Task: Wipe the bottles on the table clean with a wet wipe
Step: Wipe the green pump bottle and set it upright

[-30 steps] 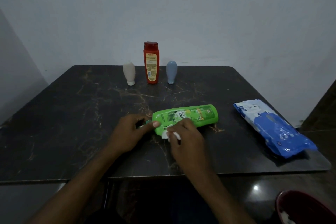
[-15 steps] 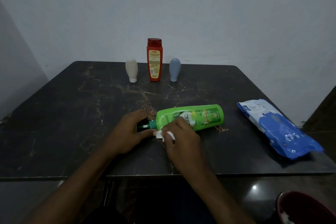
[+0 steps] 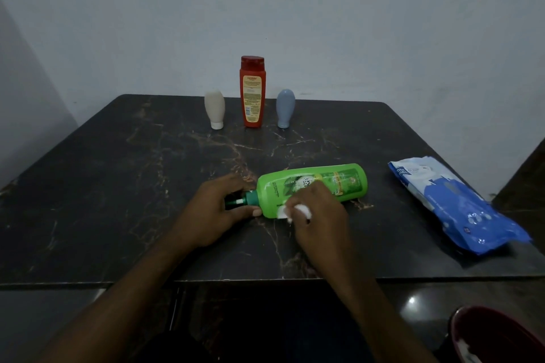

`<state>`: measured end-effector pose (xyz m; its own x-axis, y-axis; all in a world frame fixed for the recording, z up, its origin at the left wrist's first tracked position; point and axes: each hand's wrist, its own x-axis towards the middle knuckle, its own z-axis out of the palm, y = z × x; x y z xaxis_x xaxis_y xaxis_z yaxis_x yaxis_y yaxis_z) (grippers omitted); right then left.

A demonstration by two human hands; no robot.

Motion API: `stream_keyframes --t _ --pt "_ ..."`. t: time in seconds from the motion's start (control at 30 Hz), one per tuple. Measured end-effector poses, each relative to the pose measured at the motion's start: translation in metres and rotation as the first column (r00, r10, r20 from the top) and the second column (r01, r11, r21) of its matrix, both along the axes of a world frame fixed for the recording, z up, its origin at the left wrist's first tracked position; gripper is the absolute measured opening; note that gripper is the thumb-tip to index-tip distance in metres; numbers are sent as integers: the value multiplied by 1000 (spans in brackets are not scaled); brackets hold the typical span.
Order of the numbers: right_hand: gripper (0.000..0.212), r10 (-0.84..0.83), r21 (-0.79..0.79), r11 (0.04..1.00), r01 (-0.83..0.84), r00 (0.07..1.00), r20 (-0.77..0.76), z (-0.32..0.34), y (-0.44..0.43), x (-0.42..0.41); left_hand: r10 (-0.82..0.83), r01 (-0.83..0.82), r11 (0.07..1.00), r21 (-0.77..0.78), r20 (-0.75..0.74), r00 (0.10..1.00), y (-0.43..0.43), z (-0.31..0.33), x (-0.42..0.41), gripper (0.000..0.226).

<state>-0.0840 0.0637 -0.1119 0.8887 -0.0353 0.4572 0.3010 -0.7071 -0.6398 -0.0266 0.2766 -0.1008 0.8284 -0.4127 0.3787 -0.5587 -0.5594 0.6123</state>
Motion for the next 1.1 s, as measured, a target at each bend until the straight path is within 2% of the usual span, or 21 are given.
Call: stream_keyframes --t 0.07,0.17,0.23,0.33,0.4,0.5,0.6,0.7,0.8,0.9,1.1 --pt "17 -76 95 992 81 996 -54 2 -21 1 -1 1 1000 15 -10 1000 1 -1 1 37" --pt "19 -152 156 974 164 985 -86 7 -26 1 0 0 999 47 -17 1000 1 -2 1 41" --pt "18 -100 109 988 107 993 -67 7 -4 -3 -1 2 999 45 -8 1000 0 -2 1 40" --pt "11 48 -63 997 -47 999 19 3 32 -8 -15 15 999 37 14 1000 1 -4 2 39" --pt "11 53 -82 995 -50 998 37 2 35 -6 -19 19 999 37 10 1000 2 -5 2 39" --pt "16 -33 -11 999 33 999 -14 0 7 1 -28 28 999 36 8 1000 2 -3 2 36" --pt "22 -152 156 975 156 988 -35 0 -45 8 -39 40 998 44 -5 999 2 -3 3 32" --pt "11 -251 269 924 272 962 -111 5 -87 11 -34 34 998 57 0 999 3 -5 4 37" --pt "10 -282 328 891 313 949 -139 3 -91 11 -23 24 998 62 -8 1000 3 -6 5 43" --pt "11 -243 274 926 261 965 -98 4 -61 8 -16 16 998 61 -9 1000 3 -6 3 49" --pt "16 -13 69 998 11 1000 28 2 8 -3 -22 23 998 51 -27 999 3 -2 1 45"
